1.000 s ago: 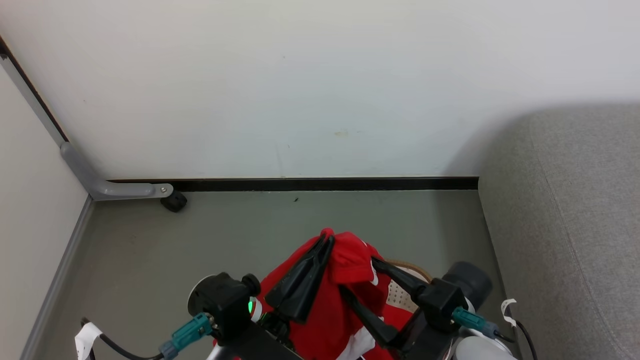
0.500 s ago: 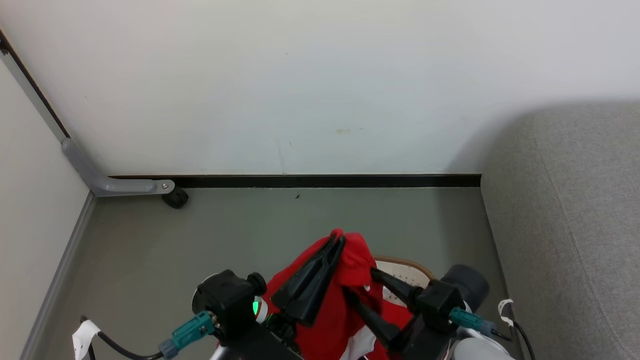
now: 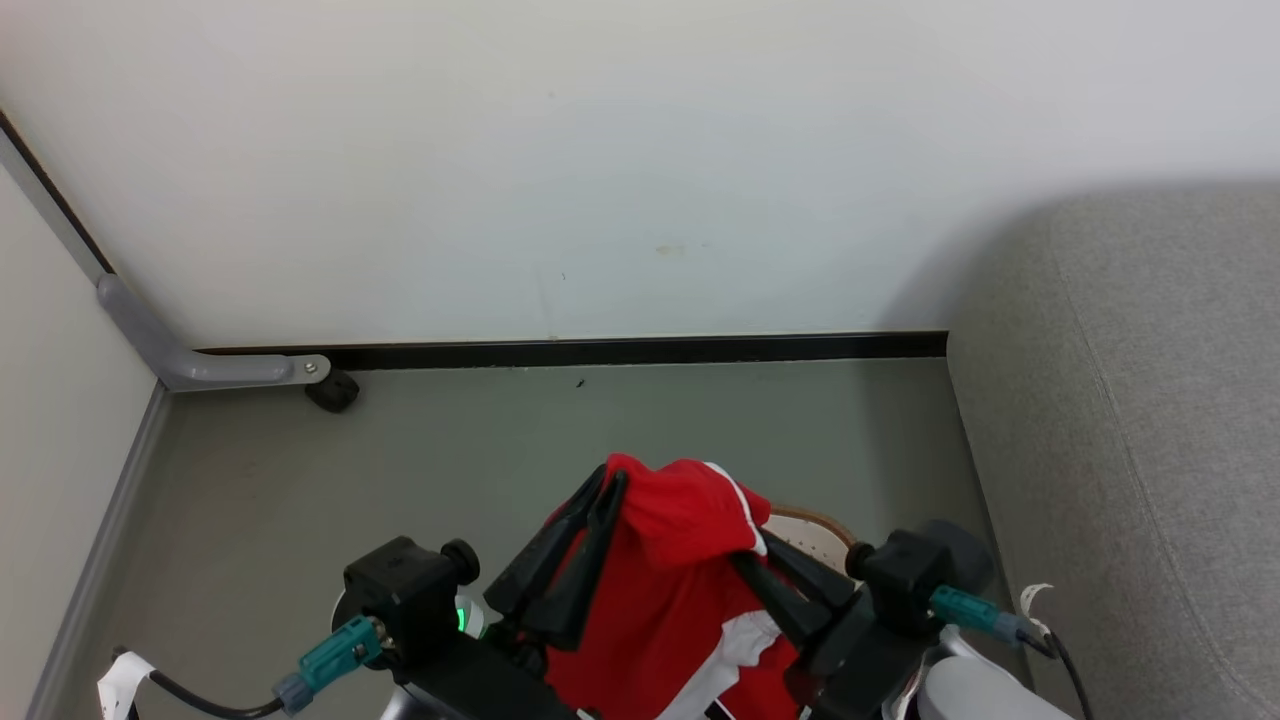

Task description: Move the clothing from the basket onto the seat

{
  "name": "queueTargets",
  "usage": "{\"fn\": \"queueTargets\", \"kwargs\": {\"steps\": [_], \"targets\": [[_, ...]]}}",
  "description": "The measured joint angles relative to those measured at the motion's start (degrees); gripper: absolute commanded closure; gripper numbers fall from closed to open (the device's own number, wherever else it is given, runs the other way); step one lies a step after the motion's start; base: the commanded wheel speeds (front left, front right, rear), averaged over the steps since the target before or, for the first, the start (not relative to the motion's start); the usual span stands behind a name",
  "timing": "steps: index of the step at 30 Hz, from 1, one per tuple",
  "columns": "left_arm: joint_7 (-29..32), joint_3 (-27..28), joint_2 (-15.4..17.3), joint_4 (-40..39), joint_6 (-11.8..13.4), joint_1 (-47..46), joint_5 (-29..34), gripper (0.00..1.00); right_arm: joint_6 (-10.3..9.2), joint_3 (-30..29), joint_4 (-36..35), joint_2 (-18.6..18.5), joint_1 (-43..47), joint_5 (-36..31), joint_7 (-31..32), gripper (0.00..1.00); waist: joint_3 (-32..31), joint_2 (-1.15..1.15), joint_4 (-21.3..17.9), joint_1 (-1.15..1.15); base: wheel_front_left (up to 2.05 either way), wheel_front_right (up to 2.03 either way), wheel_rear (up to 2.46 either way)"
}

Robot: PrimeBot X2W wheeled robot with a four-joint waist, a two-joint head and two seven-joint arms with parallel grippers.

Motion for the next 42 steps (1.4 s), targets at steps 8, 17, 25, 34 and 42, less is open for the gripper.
{"fn": "queueTargets", "kwargs": {"steps": [8, 17, 25, 34, 42], "targets": [[-0.22, 0.00, 0.89, 0.11, 0.59, 1.86, 0.59, 0.00, 0.03, -7.48, -0.46, -3.49, -0.03, 1.80, 0.00, 1.00, 0.53, 0.00, -2.09, 0.00, 0.00, 0.00, 0.00], [-3.26, -2.02, 1.87, 0.18, 0.48, 5.99, 3.05, 0.00, -0.13, -12.78, -4.04, -5.64, -0.57, 1.76, 0.00, 1.00, 1.37, 0.00, -5.17, 0.00, 0.00, 0.00, 0.00], [-7.60, -2.38, 1.75, 0.31, -1.10, 5.95, 5.37, 0.00, -1.11, -15.44, -7.04, -6.92, -0.76, 1.12, -0.01, 1.00, 2.48, 0.00, -8.45, 0.00, 0.00, 0.00, 0.00], [-11.17, -2.35, 2.15, 0.62, -1.86, 6.25, 6.45, 0.00, -1.82, -17.15, -10.12, -7.17, -0.78, -0.41, 0.00, 1.00, 3.42, 0.00, -13.49, 0.00, 0.00, 0.00, 0.00], [-12.73, -0.97, 2.82, 1.12, -1.86, 6.90, 6.64, 0.00, -2.92, -19.86, -12.47, -8.90, -0.04, -1.42, -0.01, 1.00, 4.37, 0.00, -18.99, 0.00, 0.00, 0.00, 0.00]]}}
